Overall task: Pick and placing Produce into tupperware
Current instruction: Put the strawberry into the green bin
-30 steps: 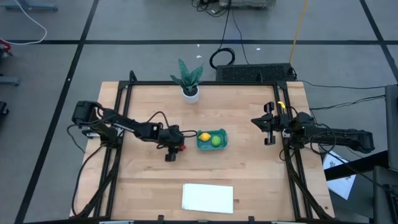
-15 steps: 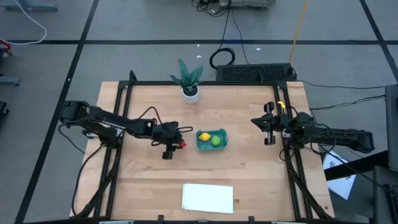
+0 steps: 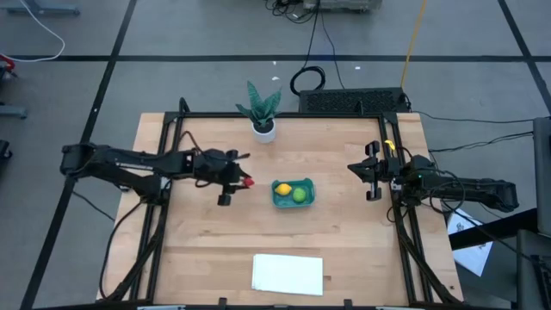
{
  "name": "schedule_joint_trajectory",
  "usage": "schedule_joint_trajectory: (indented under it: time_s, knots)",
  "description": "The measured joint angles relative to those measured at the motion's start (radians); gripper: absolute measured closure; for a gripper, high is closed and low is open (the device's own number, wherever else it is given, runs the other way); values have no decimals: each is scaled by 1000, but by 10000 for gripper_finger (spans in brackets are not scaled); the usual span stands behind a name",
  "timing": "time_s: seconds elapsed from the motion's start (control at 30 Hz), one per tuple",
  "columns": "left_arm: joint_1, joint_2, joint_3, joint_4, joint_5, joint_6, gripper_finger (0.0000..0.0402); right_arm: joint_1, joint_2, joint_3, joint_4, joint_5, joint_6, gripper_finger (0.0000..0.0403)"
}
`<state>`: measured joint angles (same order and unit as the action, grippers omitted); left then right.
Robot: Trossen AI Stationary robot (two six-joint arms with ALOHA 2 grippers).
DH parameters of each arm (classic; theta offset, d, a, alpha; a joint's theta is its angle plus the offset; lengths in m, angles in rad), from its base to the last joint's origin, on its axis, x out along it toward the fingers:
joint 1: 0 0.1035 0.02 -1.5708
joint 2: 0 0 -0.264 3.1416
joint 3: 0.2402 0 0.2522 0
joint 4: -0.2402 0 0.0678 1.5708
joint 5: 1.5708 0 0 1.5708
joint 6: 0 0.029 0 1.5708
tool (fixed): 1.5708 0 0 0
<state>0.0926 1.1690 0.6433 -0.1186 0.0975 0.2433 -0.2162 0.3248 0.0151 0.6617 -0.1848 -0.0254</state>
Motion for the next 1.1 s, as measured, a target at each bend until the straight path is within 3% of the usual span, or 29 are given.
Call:
schedule_joint_trajectory:
  time_s: [0.43, 0.73, 1.1]
  knots:
    - [32, -247, -1, -44, 68, 43, 254, 0, 0, 0, 0, 0, 0, 403]
    - [33, -373, -198, 236, 113, 59, 254, 0, 0, 0, 3, 0, 0, 403]
    - [100, -515, -304, 304, 178, 1, 254, 0, 0, 0, 4, 0, 0, 403]
